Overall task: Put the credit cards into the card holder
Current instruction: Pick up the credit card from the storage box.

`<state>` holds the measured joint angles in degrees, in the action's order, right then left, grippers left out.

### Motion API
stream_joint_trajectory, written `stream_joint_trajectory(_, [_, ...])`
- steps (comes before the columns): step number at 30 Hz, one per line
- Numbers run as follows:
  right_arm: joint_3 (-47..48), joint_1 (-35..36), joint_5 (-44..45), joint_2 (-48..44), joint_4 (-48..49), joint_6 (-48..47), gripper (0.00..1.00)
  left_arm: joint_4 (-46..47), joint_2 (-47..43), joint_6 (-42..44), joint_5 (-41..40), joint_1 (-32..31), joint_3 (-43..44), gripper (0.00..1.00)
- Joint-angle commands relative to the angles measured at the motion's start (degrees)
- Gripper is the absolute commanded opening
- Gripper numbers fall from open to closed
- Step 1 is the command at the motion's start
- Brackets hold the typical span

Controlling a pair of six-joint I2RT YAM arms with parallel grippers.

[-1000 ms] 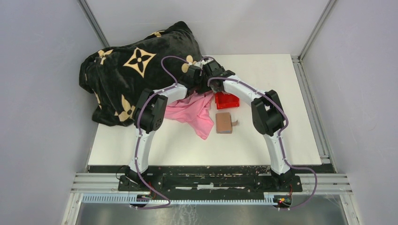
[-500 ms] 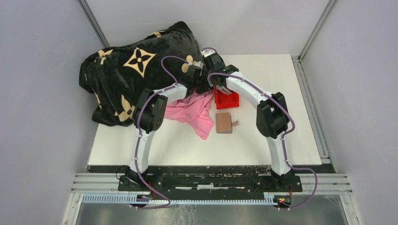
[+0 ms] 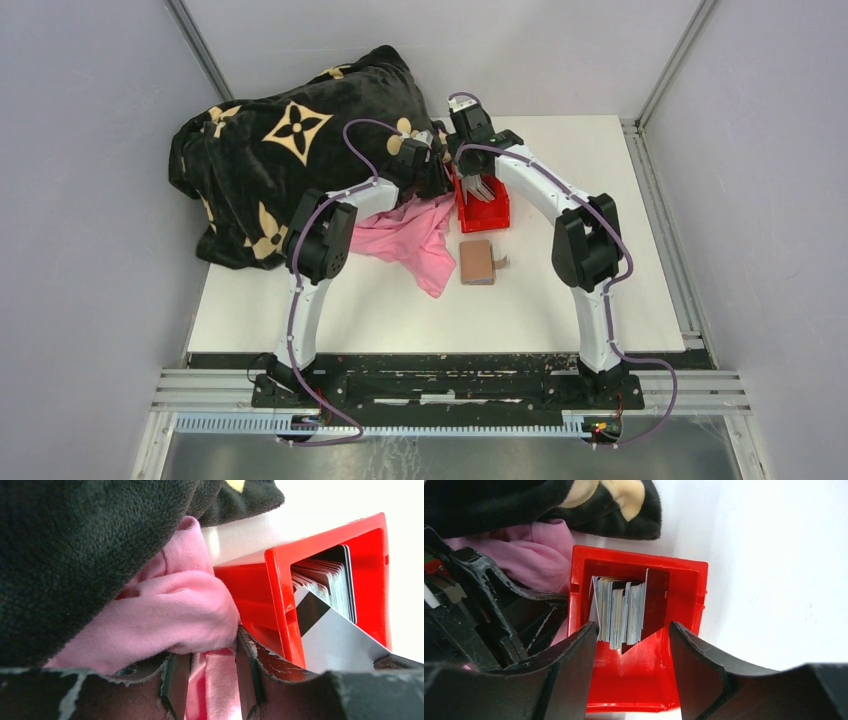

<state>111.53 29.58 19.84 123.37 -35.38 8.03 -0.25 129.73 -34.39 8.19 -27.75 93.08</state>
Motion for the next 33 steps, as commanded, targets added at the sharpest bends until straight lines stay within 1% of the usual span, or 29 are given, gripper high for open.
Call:
stream_joint_trajectory(1, [0.53, 0.19, -1.41, -0.47, 0.44, 1.37, 0.6, 0.84, -0.18, -0.28, 0.25, 0.76, 1.63, 0.45])
stream_joint_trajectory(5, [0.84, 0.15, -3.05, -0.03, 0.05, 1.44, 0.55, 1.08, -0.27, -0.41, 0.25, 0.69, 1.09, 0.45])
stream_joint_trajectory(17, [1.65, 0.24, -6.81, 1.3, -1.42, 2.46, 0.29, 1.78, -0.51, -0.5, 0.23, 0.77, 0.37, 0.45])
stream_joint_trajectory(20, [1.98, 0.44, -7.49, 1.84, -1.68, 2.73, 0.25, 2.14, -0.7, -0.63, 0.3, 0.81, -0.25, 0.45])
stream_joint_trajectory(26, [2.4, 0.66, -8.22, 1.69, -2.06, 3.49, 0.03, 2.79, -1.35, -0.89, 0.25, 0.89, -1.47, 0.45])
stream_joint_trajectory(27, [2.77, 0.65, -8.23, 1.63, -2.27, 3.6, 0.01, 2.82, -1.53, -1.0, 0.14, 1.0, -1.6, 0.45])
stream_joint_trajectory(33, [3.73, 0.76, -7.67, -0.1, -2.73, 3.66, 0.01, 2.49, -3.06, -1.9, -1.27, 0.95, -2.41, 0.45])
